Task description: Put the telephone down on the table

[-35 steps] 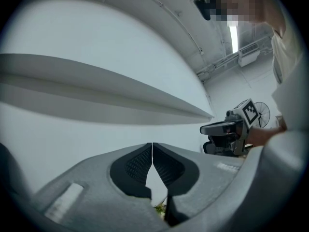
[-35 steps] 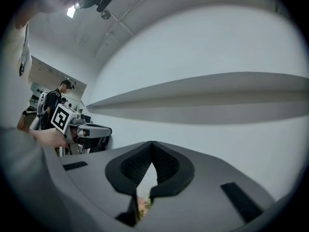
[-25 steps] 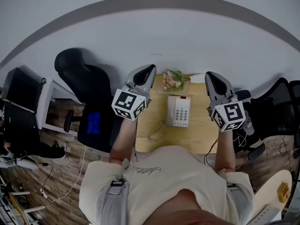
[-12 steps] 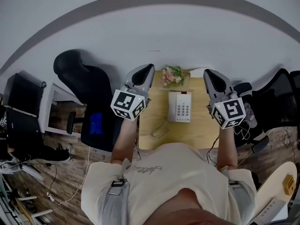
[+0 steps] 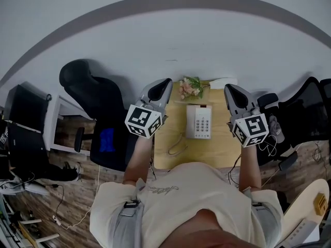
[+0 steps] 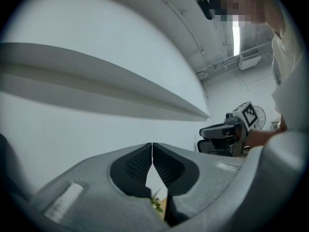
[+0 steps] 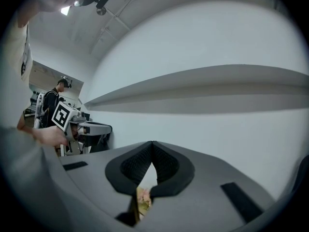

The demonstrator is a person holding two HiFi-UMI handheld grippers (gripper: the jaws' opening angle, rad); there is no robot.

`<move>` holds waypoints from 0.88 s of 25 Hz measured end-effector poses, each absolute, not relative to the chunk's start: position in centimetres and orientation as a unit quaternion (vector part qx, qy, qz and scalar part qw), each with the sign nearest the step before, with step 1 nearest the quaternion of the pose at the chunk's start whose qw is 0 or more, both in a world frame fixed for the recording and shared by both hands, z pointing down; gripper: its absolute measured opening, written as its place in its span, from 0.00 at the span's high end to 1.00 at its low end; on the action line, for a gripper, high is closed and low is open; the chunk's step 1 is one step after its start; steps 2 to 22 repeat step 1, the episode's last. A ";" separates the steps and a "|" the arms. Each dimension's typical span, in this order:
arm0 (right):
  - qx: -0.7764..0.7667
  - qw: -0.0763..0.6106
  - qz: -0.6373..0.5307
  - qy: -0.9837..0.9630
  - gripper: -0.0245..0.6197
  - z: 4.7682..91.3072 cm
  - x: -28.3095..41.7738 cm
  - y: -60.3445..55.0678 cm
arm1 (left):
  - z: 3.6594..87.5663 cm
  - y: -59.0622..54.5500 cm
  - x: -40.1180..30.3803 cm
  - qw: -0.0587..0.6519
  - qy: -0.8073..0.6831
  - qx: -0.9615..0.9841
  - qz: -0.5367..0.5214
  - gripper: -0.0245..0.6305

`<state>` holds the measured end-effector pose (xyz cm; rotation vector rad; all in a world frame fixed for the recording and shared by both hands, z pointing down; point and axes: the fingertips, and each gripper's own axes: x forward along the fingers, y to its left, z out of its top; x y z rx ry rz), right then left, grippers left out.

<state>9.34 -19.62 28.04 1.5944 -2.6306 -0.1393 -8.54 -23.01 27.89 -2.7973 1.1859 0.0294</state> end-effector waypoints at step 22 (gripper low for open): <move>0.518 0.031 -0.044 -0.854 0.96 28.1 9.4 -19.7 | 28.0 -23.1 -8.5 0.050 0.390 -0.919 0.010 0.93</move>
